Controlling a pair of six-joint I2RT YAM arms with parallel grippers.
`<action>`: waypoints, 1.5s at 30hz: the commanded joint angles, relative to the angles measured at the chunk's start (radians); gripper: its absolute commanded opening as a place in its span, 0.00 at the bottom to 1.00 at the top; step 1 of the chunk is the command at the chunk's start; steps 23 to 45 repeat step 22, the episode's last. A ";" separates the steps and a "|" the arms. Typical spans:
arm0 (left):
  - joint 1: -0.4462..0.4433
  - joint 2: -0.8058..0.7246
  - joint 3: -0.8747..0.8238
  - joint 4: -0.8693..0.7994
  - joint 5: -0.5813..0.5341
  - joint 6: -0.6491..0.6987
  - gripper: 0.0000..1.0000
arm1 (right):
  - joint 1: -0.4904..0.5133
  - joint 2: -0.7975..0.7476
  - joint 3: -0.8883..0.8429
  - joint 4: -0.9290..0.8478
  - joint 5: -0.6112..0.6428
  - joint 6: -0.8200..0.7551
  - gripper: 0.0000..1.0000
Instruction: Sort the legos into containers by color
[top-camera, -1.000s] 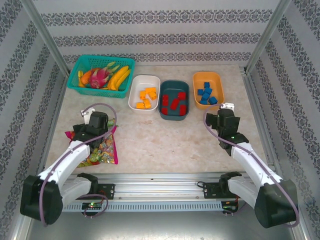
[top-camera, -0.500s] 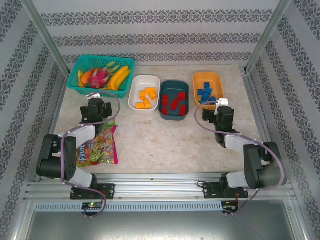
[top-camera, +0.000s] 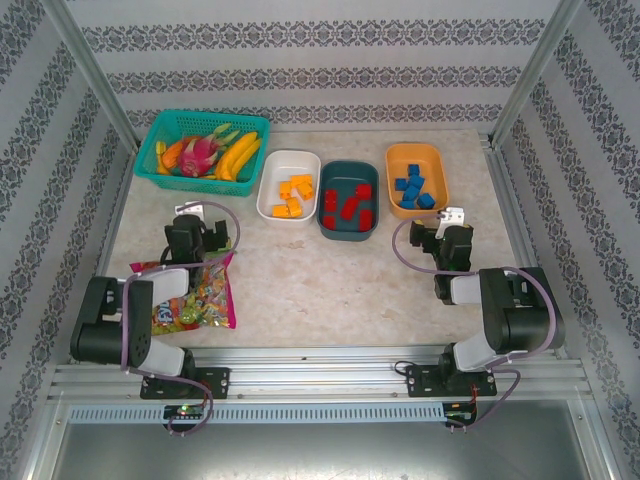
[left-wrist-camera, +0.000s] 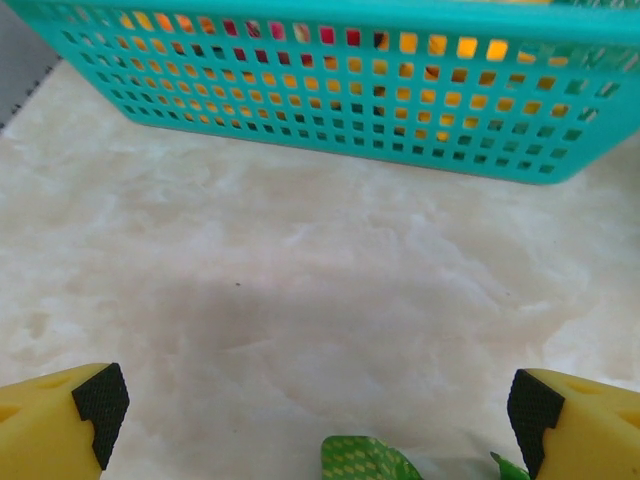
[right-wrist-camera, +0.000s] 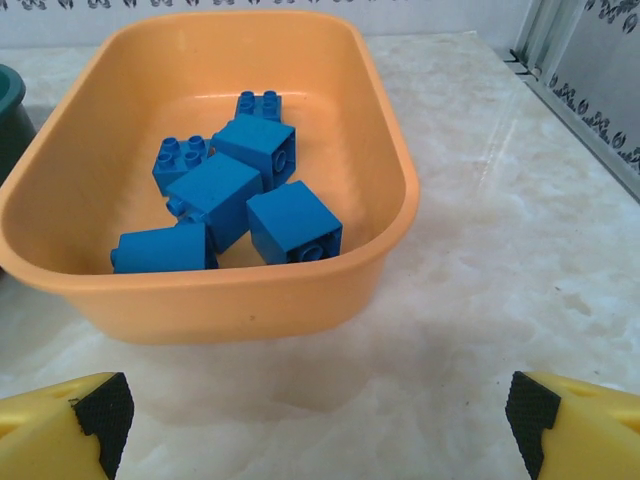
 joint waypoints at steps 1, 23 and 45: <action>0.015 0.060 -0.039 0.206 0.063 0.032 1.00 | 0.020 -0.010 0.008 0.035 0.048 0.011 0.98; 0.015 0.091 -0.083 0.299 0.048 0.027 1.00 | 0.040 -0.005 0.041 0.018 0.062 -0.012 0.98; 0.015 0.091 -0.083 0.299 0.048 0.027 1.00 | 0.040 -0.005 0.041 0.018 0.062 -0.012 0.98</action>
